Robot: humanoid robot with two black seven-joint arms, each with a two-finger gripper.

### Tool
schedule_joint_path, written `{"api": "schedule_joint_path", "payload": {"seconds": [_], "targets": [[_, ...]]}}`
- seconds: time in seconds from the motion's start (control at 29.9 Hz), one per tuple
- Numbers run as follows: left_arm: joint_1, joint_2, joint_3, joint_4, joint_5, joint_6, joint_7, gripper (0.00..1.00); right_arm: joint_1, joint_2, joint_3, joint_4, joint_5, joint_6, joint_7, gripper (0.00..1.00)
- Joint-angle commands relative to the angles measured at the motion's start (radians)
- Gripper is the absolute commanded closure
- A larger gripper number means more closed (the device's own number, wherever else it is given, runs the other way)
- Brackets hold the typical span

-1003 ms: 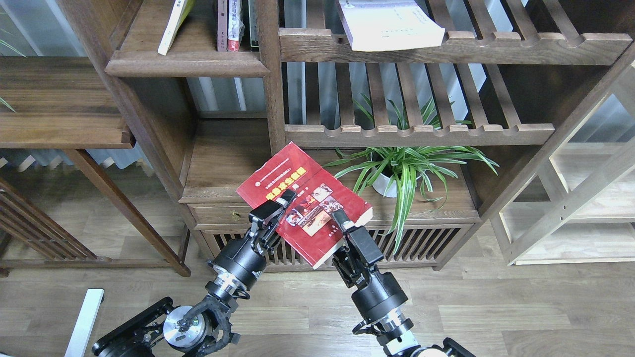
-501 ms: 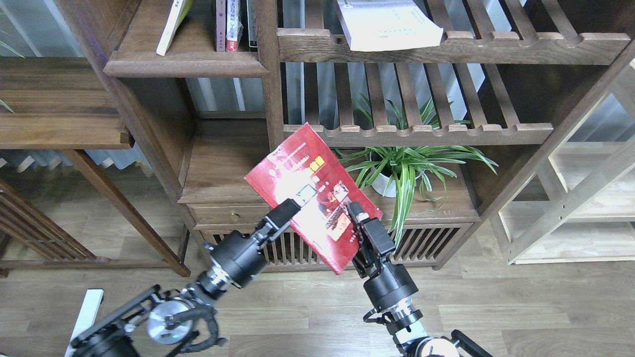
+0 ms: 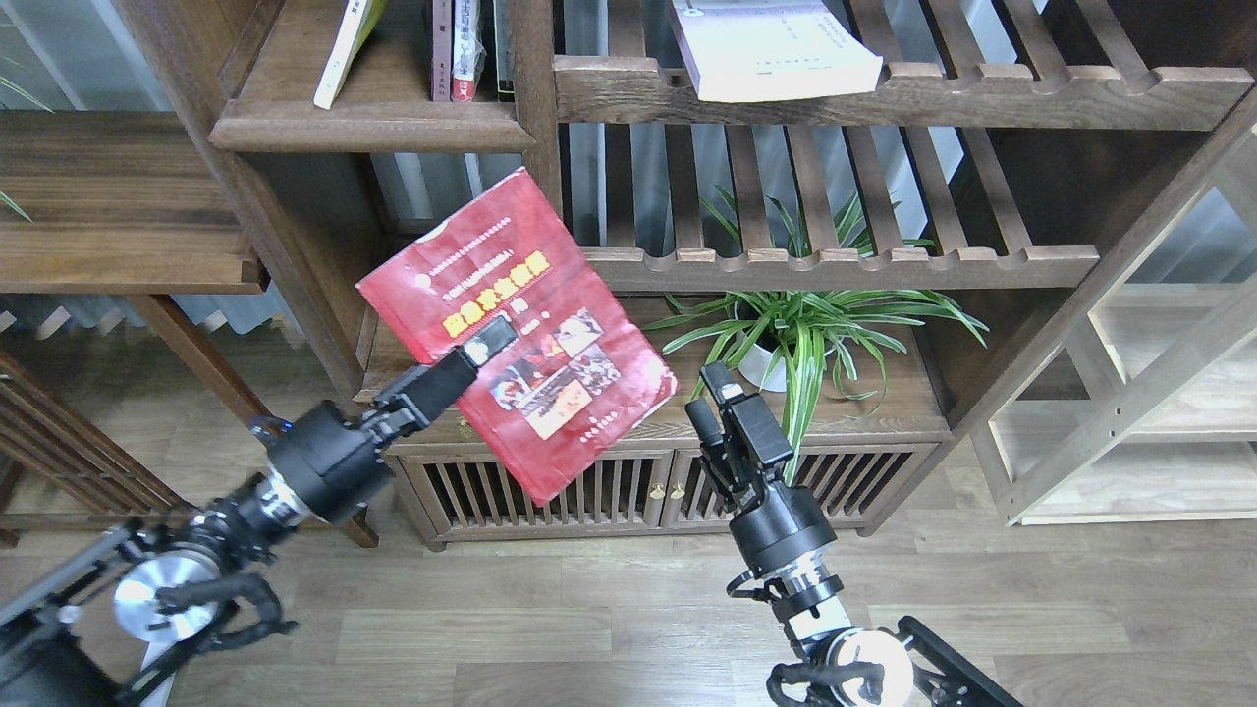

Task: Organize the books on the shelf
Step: 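Release with the right gripper and lift the red book up with the left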

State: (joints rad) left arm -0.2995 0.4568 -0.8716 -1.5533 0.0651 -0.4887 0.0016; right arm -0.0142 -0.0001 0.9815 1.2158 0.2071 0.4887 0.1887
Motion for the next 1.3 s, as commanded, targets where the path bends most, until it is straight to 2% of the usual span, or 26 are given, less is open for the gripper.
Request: {"api": "schedule_joint_path", "payload": {"seconds": [0.0,0.2,0.3,0.47,0.53,0.94,1.1,1.27], "targets": [[0.007,0.091,-0.049,-0.033,0.012,0.0,0.031,1.0,0.014,0.0,0.008,-0.021,0.0,0.0,0.0,0.17],[0.025,0.241,-0.187,-0.138,0.062,0.0,0.035,1.0,0.037,0.0,0.023,-0.058,0.0,0.0,0.0,0.17],[0.028,0.267,-0.289,-0.175,0.078,0.0,0.044,1.0,0.056,0.0,0.026,-0.077,0.0,0.0,0.0,0.17],[0.028,0.266,-0.464,-0.188,0.078,0.0,0.136,1.0,0.089,0.0,0.028,-0.111,0.0,0.0,0.0,0.17],[0.028,0.264,-0.526,-0.188,0.079,0.0,0.161,1.0,0.1,0.0,0.028,-0.124,0.0,0.0,0.0,0.17],[0.03,0.26,-0.757,-0.191,0.078,0.0,0.169,1.0,0.114,0.0,0.029,-0.147,0.0,0.0,0.0,0.17],[0.03,0.256,-0.777,-0.191,0.081,0.0,0.192,1.0,0.114,0.0,0.029,-0.147,0.0,0.0,0.0,0.17],[0.028,0.253,-0.779,-0.191,0.102,0.0,0.192,1.0,0.115,0.0,0.028,-0.147,0.0,0.0,0.0,0.17]]}}
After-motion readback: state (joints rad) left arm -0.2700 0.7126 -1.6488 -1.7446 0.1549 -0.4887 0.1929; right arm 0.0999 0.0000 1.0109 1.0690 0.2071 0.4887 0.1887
